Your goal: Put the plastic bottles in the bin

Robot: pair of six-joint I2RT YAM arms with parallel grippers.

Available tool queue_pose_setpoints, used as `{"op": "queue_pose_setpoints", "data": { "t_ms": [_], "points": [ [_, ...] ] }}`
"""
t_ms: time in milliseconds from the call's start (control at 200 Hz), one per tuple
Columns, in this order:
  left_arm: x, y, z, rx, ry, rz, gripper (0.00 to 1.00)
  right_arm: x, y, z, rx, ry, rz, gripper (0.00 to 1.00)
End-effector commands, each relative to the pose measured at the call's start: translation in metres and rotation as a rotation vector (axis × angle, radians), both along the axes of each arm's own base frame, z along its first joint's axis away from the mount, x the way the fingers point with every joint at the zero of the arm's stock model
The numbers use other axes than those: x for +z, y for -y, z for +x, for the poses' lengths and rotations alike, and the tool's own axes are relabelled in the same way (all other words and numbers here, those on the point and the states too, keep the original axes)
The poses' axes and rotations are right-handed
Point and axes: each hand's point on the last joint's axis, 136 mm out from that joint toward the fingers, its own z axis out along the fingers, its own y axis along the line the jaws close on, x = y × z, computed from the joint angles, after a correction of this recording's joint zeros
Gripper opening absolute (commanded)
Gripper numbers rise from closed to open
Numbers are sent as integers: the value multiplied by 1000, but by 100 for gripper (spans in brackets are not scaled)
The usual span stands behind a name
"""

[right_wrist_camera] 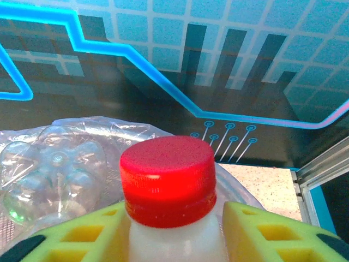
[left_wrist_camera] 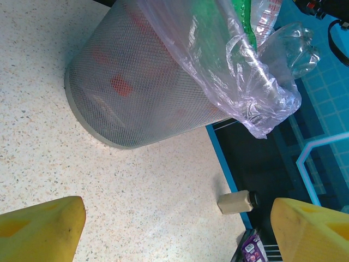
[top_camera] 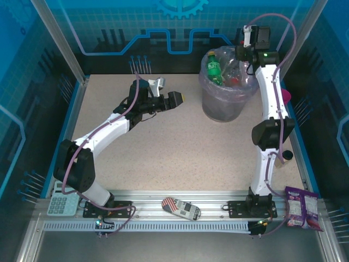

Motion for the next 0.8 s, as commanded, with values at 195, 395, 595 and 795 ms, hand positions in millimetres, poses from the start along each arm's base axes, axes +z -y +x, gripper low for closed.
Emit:
{"op": "queue_pose_setpoints", "data": {
  "t_ms": [195,395,595,795],
  "points": [
    [0,2,-1,-13,6,6,90,-20,-6,-12,17,-88,32,66],
    [-1,3,-1,-16,5,3,90,28,4,-33,-3,-9,22,77],
    [-4,3,0,-14,1,0,90,67,22,-60,-37,56,59,81],
    [-6,5,1,-17,-8,-14,90,74,21,-73,-19,74,93,77]
  ]
}}
